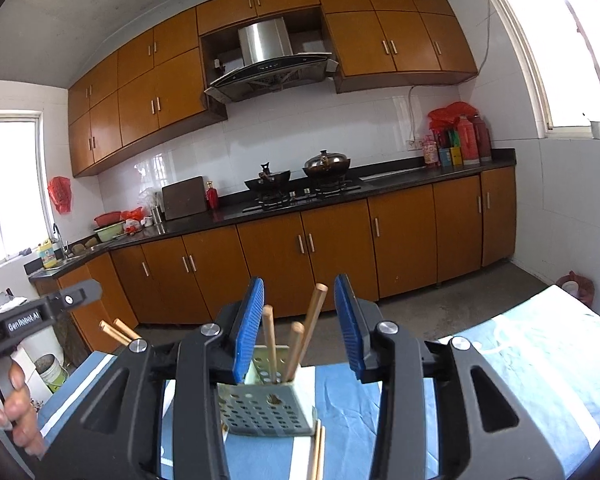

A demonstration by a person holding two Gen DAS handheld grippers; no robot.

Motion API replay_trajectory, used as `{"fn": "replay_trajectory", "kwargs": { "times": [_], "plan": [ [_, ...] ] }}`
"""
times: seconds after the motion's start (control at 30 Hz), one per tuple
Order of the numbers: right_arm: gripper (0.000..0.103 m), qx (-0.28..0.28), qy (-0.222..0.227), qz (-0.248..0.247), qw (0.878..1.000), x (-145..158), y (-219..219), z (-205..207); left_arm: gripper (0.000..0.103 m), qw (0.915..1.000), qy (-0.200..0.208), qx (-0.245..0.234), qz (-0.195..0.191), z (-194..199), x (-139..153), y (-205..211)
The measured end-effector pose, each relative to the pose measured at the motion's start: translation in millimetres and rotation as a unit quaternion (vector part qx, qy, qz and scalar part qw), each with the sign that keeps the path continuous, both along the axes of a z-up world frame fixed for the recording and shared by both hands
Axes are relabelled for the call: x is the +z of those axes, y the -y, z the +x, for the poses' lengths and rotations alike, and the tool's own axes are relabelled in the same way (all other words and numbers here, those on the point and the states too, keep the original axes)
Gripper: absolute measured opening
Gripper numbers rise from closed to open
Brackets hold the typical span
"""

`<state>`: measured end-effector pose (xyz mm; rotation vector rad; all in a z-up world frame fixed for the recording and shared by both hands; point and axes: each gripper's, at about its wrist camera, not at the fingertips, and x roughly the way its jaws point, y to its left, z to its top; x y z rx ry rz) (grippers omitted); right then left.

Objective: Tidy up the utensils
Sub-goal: 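Open both grippers to drop the chopsticks into the green holder, then lower both tools and close each onto another wooden chopstick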

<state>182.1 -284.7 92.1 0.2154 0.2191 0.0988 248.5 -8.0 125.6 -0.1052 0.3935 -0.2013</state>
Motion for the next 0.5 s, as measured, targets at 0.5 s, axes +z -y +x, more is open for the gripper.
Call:
{"fn": "replay_trajectory", "kwargs": {
  "times": [0.5],
  "plan": [
    [0.024,0.074,-0.298,0.001,0.952,-163,-10,-4,0.031,0.9881,-0.145,0.034,0.038,-59,-130,-59]
  ]
}}
